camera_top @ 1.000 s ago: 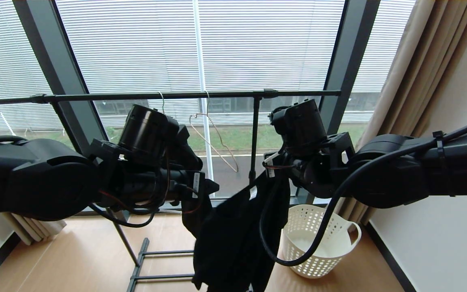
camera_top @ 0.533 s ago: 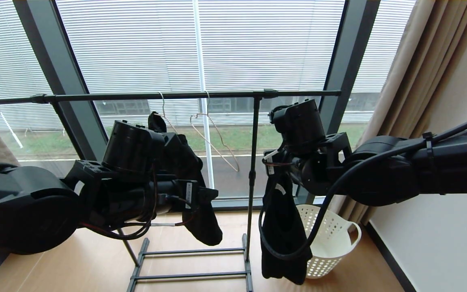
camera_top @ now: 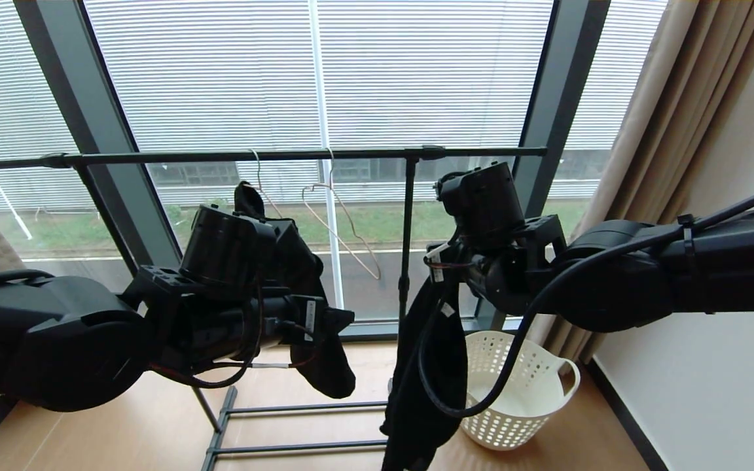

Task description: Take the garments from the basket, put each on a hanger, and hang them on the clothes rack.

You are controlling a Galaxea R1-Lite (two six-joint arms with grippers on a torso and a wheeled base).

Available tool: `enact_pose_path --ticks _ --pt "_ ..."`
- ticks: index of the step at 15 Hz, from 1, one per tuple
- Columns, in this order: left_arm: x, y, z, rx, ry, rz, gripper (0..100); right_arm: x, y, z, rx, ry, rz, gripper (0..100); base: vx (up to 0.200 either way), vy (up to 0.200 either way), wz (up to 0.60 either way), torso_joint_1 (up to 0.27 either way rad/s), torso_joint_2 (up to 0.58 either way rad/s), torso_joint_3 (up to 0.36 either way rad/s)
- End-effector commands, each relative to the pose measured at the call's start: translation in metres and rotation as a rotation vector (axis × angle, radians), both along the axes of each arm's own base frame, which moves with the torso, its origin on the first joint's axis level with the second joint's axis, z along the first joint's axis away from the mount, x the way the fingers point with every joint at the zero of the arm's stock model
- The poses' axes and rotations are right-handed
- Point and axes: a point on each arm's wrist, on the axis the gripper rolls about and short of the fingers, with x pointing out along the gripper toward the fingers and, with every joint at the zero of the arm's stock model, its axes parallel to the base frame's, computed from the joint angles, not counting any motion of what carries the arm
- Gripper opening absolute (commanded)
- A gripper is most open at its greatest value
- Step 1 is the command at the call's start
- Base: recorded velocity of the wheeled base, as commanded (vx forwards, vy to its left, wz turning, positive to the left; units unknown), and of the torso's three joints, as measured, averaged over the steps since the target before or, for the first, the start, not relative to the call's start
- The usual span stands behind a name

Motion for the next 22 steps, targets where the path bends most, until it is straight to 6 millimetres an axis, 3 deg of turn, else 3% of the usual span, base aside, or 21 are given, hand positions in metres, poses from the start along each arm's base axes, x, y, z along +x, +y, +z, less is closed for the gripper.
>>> enact_pose_path --ticks 1,8,10,16,22 --pt "0.002 -0.002 -0.005 0.007 0.011 0.000 100 0.001 -0.002 0.001 0.001 -0.002 -0.004 0 0.000 -0.200 0.00 0.002 0.00 -0.002" --pt "0.005 -0.001 -0.005 -0.005 0.003 0.010 100 0.001 -0.001 0.000 -0.001 0.000 -0.004 0 0.200 -0.029 0.00 0.003 0.00 0.004" --pt "0.006 -0.002 -0.006 -0.003 0.008 0.011 100 0.001 -0.001 0.000 -0.001 0.000 -0.004 0 0.200 0.200 0.00 0.007 0.00 0.000" --pt "0.017 -0.001 -0.014 0.017 -0.002 0.084 100 0.001 -0.001 -0.001 -0.003 0.003 -0.004 0 0.000 0.200 0.00 0.006 0.00 0.001" --pt "0.024 -0.009 -0.022 0.003 -0.037 0.083 100 0.002 -0.001 -0.003 -0.005 0.005 -0.004 0 0.000 0.000 0.00 0.000 0.00 0.000"
